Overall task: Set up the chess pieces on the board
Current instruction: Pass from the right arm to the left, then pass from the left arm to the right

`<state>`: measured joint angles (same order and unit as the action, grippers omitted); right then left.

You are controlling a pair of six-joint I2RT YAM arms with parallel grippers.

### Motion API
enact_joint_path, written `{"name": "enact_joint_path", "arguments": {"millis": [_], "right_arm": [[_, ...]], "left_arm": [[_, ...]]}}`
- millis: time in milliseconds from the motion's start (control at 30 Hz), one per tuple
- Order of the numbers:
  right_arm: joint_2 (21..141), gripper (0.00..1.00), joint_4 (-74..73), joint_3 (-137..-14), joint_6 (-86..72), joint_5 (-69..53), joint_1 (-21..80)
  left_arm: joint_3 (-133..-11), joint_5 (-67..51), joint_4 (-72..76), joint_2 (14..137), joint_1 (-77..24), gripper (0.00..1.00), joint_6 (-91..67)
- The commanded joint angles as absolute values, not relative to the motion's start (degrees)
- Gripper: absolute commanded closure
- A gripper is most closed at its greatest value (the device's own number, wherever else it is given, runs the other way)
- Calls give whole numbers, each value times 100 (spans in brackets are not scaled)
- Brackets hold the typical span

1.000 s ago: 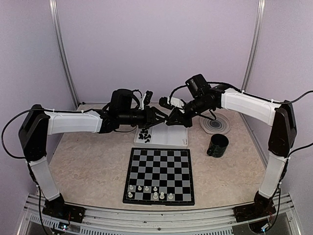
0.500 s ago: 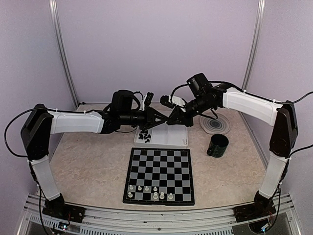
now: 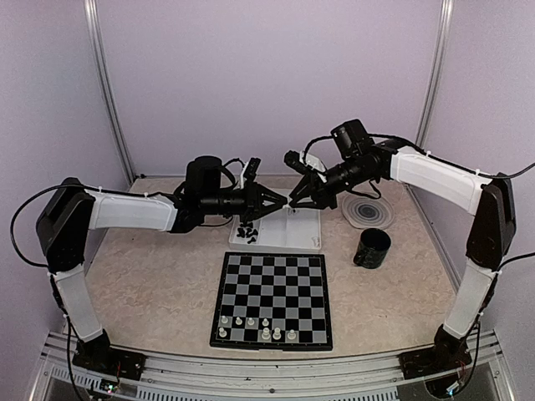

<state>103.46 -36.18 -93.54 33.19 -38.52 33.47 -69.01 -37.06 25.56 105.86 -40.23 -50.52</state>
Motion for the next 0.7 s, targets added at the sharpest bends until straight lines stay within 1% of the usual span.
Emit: {"name": "enact_joint_path", "arguments": {"millis": [0, 233, 500, 667], "right_arm": [[10012, 71, -3382, -9134, 3274, -4401, 3217], [10008, 73, -3259, -9038, 3162, -4455, 3217], [10037, 72, -3437, -9051, 3346, -4791, 3238], [10058, 72, -3288, -8938, 3297, -4387, 3315]], "left_arm": [[-6704, -4202, 3444, 10572, -3941, 94, -5625], [-6425, -4501, 4620, 10798, -3842, 95, -6549], [-6295, -4518, 5007, 10889, -3763, 96, -6894], [-6217, -4574, 5444, 10949, -3720, 96, -7218]]}}
